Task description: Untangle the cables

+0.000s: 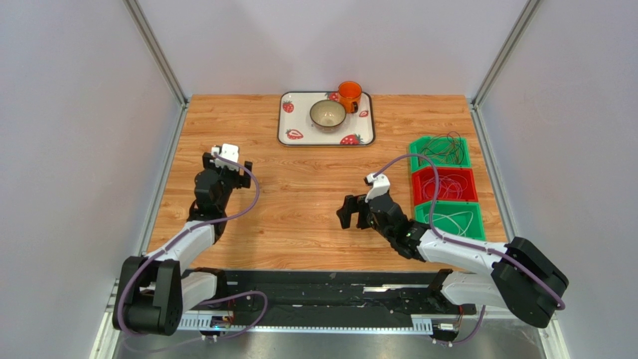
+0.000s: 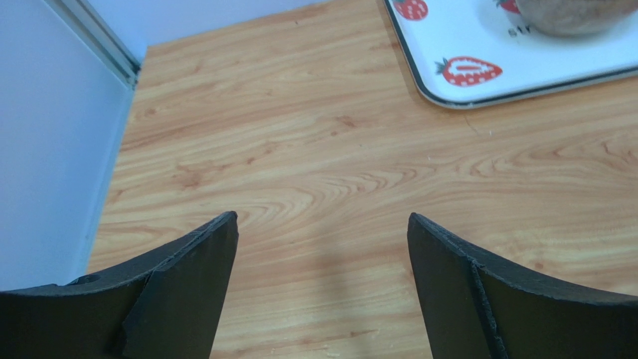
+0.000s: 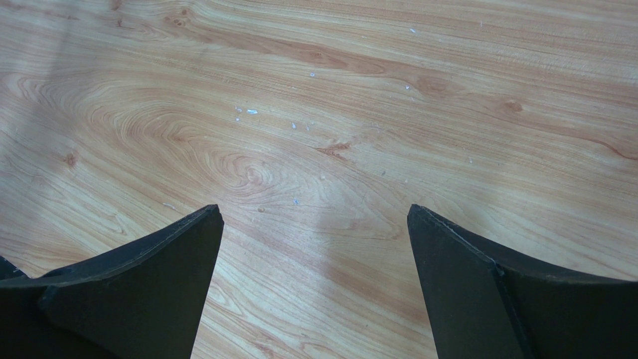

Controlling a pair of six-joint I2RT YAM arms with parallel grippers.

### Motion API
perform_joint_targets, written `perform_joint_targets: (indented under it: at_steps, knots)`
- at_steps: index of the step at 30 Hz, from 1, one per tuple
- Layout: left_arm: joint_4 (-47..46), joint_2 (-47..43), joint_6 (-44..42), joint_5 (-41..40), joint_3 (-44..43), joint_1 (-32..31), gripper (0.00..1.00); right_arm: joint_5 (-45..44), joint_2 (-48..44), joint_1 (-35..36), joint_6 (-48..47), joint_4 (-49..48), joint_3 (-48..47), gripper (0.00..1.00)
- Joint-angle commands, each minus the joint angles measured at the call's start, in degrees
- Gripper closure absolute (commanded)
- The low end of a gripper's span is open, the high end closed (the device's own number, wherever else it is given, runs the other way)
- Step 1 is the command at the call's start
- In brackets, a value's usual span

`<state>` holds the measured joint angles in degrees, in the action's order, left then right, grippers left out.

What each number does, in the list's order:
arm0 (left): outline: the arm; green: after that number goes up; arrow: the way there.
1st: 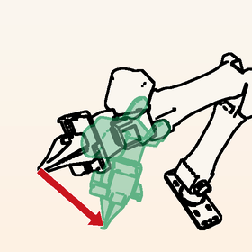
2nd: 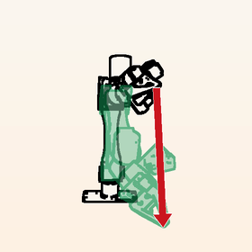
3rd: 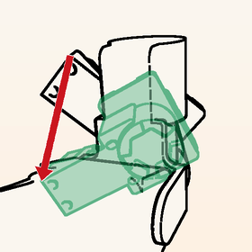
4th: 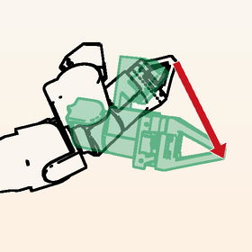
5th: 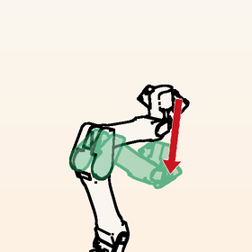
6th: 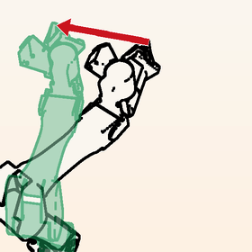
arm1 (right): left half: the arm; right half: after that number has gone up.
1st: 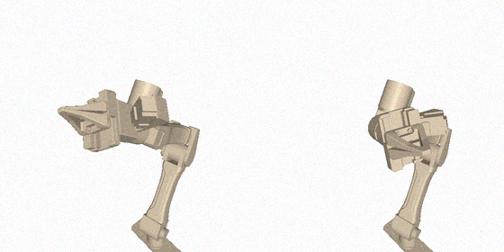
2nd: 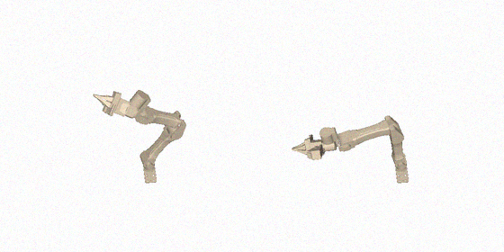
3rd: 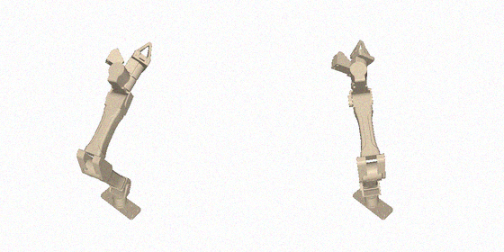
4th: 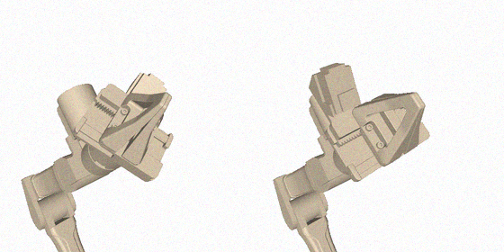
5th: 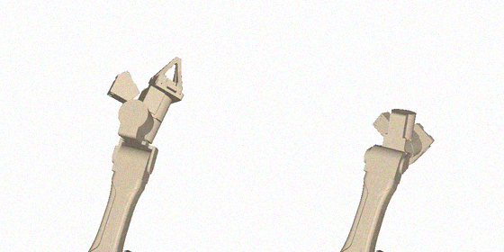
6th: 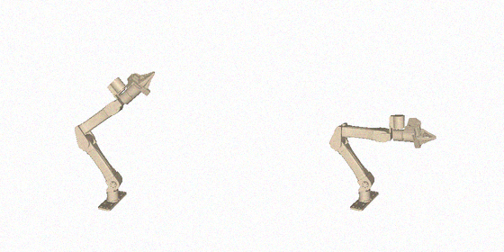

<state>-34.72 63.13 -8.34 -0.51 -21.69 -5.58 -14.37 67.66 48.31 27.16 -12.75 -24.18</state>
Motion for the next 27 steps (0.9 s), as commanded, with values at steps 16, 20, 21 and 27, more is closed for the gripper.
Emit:
perform_joint_targets:
  at_steps: [16,20,21,27]
  knots:
    - [-18.9,9.8,3.3,21.0,6.3,8.5,0.09,-0.5,-2.0,0.2,-0.4,-3.1,0.7,0.01]
    - [-19.3,10.2,5.0,13.3,5.9,7.2,0.01,-0.4,-3.6,0.2,-0.4,-4.2,2.2,0.00]
    - [-18.9,10.3,5.4,7.0,5.6,6.6,0.01,-0.4,-3.9,0.1,-0.4,-4.5,2.5,0.01]
    - [-20.5,10.8,6.1,-2.0,6.2,2.9,0.01,-1.4,-6.3,0.2,-0.3,-3.3,2.3,0.00]
